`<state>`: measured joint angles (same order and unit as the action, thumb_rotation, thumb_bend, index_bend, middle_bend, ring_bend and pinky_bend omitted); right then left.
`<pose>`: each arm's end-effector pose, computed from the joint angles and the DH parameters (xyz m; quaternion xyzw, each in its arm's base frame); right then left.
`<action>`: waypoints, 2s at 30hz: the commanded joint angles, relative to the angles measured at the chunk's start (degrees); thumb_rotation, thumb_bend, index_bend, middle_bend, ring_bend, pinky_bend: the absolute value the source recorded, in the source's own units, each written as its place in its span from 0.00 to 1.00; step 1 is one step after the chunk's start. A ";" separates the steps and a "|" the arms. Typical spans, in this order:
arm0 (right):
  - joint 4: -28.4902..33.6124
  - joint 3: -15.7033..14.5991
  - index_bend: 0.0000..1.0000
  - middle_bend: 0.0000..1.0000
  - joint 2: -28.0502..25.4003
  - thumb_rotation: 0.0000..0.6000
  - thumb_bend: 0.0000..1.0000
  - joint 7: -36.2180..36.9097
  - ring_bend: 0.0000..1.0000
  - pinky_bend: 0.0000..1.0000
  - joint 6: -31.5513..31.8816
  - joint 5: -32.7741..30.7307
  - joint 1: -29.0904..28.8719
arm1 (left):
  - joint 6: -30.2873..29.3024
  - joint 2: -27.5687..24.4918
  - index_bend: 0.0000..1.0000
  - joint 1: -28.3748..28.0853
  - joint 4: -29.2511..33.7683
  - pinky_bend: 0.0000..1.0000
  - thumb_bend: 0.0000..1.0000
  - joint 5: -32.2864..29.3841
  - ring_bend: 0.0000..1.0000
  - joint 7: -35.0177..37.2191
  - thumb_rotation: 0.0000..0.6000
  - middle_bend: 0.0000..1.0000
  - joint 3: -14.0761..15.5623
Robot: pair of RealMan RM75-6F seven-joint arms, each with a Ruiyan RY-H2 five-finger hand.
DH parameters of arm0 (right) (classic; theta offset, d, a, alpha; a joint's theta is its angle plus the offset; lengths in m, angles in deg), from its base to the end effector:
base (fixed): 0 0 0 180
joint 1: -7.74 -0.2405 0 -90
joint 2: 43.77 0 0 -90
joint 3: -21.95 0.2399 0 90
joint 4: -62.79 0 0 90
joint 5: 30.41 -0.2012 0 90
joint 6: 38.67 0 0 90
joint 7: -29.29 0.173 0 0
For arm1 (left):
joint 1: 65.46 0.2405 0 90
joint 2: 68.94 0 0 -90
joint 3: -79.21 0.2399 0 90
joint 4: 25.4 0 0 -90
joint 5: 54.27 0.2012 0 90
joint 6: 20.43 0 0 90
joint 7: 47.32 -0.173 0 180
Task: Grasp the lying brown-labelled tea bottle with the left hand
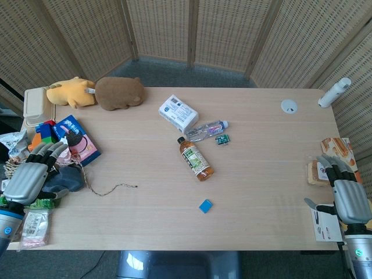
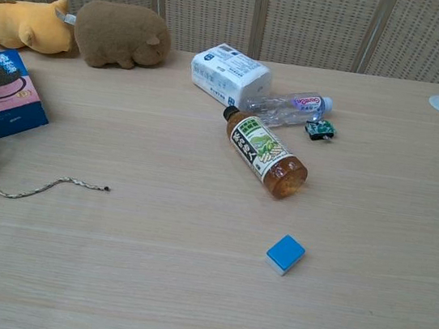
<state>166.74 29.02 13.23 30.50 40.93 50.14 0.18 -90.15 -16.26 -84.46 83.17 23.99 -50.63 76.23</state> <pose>-0.2630 -0.2318 0.1794 0.5687 -0.4299 0.4149 0.5654 -0.2284 0.2606 0.1561 -0.6610 -0.4211 -0.3636 0.5035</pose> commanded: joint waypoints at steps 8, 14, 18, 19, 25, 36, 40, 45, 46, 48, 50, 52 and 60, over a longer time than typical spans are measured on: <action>0.94 -0.16 0.00 0.00 0.15 1.00 0.02 -0.95 0.00 0.00 0.03 -0.08 -0.26 | 0.17 0.81 0.00 -0.19 -0.46 0.00 0.00 -0.16 0.00 -0.19 1.00 0.00 -0.50; 1.12 -0.40 0.00 0.00 -0.10 1.00 0.02 -0.51 0.00 0.00 0.82 0.23 0.21 | 0.10 0.36 0.00 -0.35 -0.38 0.00 0.00 0.49 0.00 -0.21 1.00 0.00 -0.81; 1.32 -0.54 0.00 0.00 -0.50 1.00 0.02 -0.32 0.00 0.00 1.60 0.35 0.73 | 0.51 0.62 0.00 -0.50 -0.74 0.00 0.00 1.01 0.00 0.37 1.00 0.00 -0.72; 1.43 -0.59 0.00 0.00 -0.67 1.00 0.02 -0.32 0.00 0.00 1.84 0.33 0.91 | 0.57 0.71 0.00 -0.49 -0.91 0.00 0.00 1.12 0.00 0.51 1.00 0.00 -0.67; 2.12 -0.61 0.00 0.00 -1.20 1.00 0.02 -0.77 0.00 0.00 2.05 0.07 1.12 | 1.12 1.27 0.00 -0.58 -1.83 0.00 0.00 1.35 0.00 1.10 1.00 0.00 -0.50; 2.22 -0.89 0.00 0.00 -1.38 1.00 0.01 -0.74 0.00 0.00 2.00 -0.53 1.47 | 5.64 4.15 0.00 -3.55 -3.30 0.00 0.00 2.77 0.00 -1.03 1.00 0.00 -0.08; 1.86 -1.17 0.00 0.00 -1.72 1.00 0.02 0.04 0.00 0.00 2.44 -0.66 2.11 | 7.59 5.62 0.00 -5.38 -3.86 0.00 0.00 2.80 0.00 -2.48 1.00 0.00 -0.52; 1.39 -1.49 0.00 0.00 -1.87 1.00 0.02 0.79 0.00 0.00 2.78 -0.65 2.69 | 10.60 7.81 0.00 -8.29 -5.04 0.00 0.00 2.91 0.00 -4.38 1.00 0.00 -1.24; 1.26 -1.55 0.00 0.00 -1.88 1.00 0.02 0.98 0.00 0.00 2.87 -0.62 2.82 | 11.31 8.52 0.00 -9.06 -5.47 0.00 0.00 2.84 0.00 -4.75 1.00 0.00 -1.50; 1.06 -1.61 0.00 0.00 -1.87 1.00 0.02 1.27 0.00 0.00 2.94 -0.59 2.96 | 12.37 9.80 0.00 -10.25 -6.30 0.00 0.00 2.74 0.00 -5.16 1.00 0.00 -1.90; 0.89 -1.70 0.00 0.00 -1.86 1.00 0.02 1.57 0.00 0.00 2.90 -0.49 3.04 | 13.64 11.60 0.00 -11.69 -7.63 0.00 0.00 2.51 0.00 -5.56 1.00 0.00 -2.39; 0.76 -1.76 0.00 0.00 -1.90 1.00 0.02 1.78 0.00 0.00 2.93 -0.31 3.10 | 15.10 13.43 0.00 -13.35 -9.13 0.00 0.00 2.24 0.00 -6.07 1.00 0.00 -2.95; 0.45 -1.65 0.00 0.00 -2.15 1.00 0.02 2.42 0.00 0.00 3.65 -0.79 3.80 | 21.41 22.38 0.00 -21.09 -16.86 0.00 0.00 0.53 0.00 -7.50 1.00 0.00 -5.81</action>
<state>167.21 27.35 11.07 32.87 44.54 49.44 3.91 -70.58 3.69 -103.43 68.62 25.27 -57.71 71.44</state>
